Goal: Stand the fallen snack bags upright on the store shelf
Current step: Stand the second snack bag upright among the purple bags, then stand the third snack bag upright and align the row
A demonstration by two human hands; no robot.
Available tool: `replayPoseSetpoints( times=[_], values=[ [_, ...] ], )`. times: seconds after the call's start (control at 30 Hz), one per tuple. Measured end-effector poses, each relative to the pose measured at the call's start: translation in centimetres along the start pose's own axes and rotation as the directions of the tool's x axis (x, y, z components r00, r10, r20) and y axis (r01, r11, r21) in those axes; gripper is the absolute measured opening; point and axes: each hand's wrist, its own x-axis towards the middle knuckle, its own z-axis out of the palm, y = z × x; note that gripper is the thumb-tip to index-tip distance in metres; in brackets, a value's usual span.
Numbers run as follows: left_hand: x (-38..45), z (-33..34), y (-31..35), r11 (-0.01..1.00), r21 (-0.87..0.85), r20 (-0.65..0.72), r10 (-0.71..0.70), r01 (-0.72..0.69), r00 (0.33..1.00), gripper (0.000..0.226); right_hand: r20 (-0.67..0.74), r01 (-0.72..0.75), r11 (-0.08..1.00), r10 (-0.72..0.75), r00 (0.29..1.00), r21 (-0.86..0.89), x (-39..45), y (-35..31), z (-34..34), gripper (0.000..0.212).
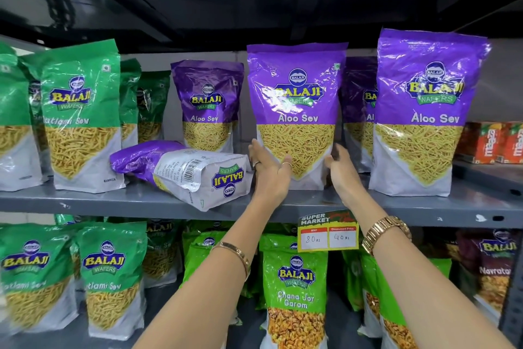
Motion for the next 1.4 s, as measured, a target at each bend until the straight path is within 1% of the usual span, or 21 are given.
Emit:
replayPoseSetpoints(
  times=[0.07,0.1,0.2,0.27,0.33,0.4,0.53,0.63,0.73,0.83,0.9,0.97,1.03,1.07,1.13,1.2,1.27,1.3,1.33,1.4],
  values=[
    [-0.2,-0.1,0.5,0.996,-0.092,-0.054,-0.027,0.022,0.998,0.078,-0.108,0.091,0.996,-0.089,0.99,0.01,-0.5,-0.1,-0.2,0.045],
    [-0.4,-0.1,0.8,0.992,-0.125,-0.091,-0.038,0.027,0.995,0.076,-0.162,0.159,0.987,-0.157,0.974,-0.003,-0.9,-0.2,-0.4,0.041],
    [-0.9,-0.3,2.1,0.993,-0.12,-0.232,-0.008,-0.021,0.973,0.066,-0.279,0.362,0.929,-0.368,0.887,-0.076,-2.0,-0.7,-0.3,0.03],
    [-1.0,-0.5,3.6,0.99,-0.126,-0.318,0.022,-0.065,0.948,0.059,-0.304,0.455,0.881,-0.473,0.827,-0.132,-2.7,-1.2,-0.1,0.027],
    [-0.9,-1.4,5.2,0.987,-0.128,-0.382,0.045,-0.1,0.923,0.057,-0.277,0.53,0.834,-0.551,0.787,-0.153,-3.3,-1.7,0.5,0.028],
    [-0.4,-2.8,6.5,0.991,-0.078,-0.432,0.062,-0.106,0.9,0.054,-0.254,0.557,0.815,-0.579,0.775,-0.16,-3.6,-2.2,1.6,0.028],
    [0.9,-6.4,8.1,0.996,0.067,-0.474,0.087,-0.062,0.877,0.043,-0.223,0.548,0.82,-0.572,0.79,-0.165,-4.0,-3.9,4.2,0.026],
    [2.1,-9.6,7.9,0.987,0.157,-0.439,0.086,-0.017,0.894,0.04,-0.208,0.561,0.812,-0.584,0.784,-0.164,-4.3,-6.0,6.4,0.025],
    [3.2,-13.1,6.7,0.979,0.194,-0.407,0.021,0.064,0.913,0.04,-0.175,0.59,0.793,-0.609,0.773,-0.155,-4.7,-8.0,9.1,0.024],
    [3.5,-16.2,4.8,0.96,0.21,-0.427,-0.079,0.184,0.901,0.049,-0.133,0.535,0.829,-0.556,0.821,-0.161,-4.8,-9.1,11.9,0.021],
    [3.6,-18.0,3.2,0.955,0.17,-0.443,-0.146,0.242,0.885,0.053,-0.11,0.464,0.866,-0.488,0.866,-0.184,-4.9,-9.2,13.8,0.02],
    [3.7,-19.2,1.6,0.948,0.136,-0.478,-0.19,0.286,0.857,0.055,-0.086,0.38,0.905,-0.401,0.912,-0.19,-5.1,-9.0,15.0,0.017],
    [3.7,-20.1,0.2,0.929,0.134,-0.514,-0.233,0.345,0.826,0.062,-0.094,0.306,0.932,-0.329,0.94,-0.195,-5.5,-8.9,15.9,0.016],
    [3.7,-20.4,-0.5,0.916,0.114,-0.519,-0.276,0.386,0.809,0.067,-0.105,0.271,0.942,-0.296,0.949,-0.199,-5.6,-8.9,16.2,0.016],
    [3.7,-20.4,-1.5,0.884,0.031,-0.494,-0.392,0.466,0.776,0.081,-0.135,0.196,0.964,-0.222,0.966,-0.181,-5.8,-9.0,16.5,0.017],
    [3.9,-20.2,-2.2,0.854,-0.052,-0.452,-0.483,0.518,0.75,0.096,-0.147,0.111,0.983,-0.132,0.98,-0.143,-5.8,-9.1,16.7,0.015],
    [4.2,-19.7,-2.5,0.846,-0.174,-0.432,-0.526,0.505,0.732,0.106,-0.112,0.042,0.99,-0.057,0.992,-0.132,-5.6,-9.2,16.6,0.014],
    [4.3,-19.4,-2.6,0.837,-0.246,-0.423,-0.547,0.489,0.723,0.11,-0.071,0.02,0.991,-0.03,0.997,-0.135,-5.4,-9.2,16.5,0.014],
    [4.5,-19.2,-2.8,0.819,-0.313,-0.397,-0.573,0.481,0.717,0.113,-0.034,0.005,0.989,-0.01,0.999,-0.145,-5.5,-9.3,16.5,0.018],
    [4.3,-18.7,-3.1,0.764,-0.41,-0.312,-0.631,0.498,0.71,0.117,0.025,-0.029,0.984,0.034,0.999,-0.177,-5.6,-9.6,16.2,0.051]
  ],
)
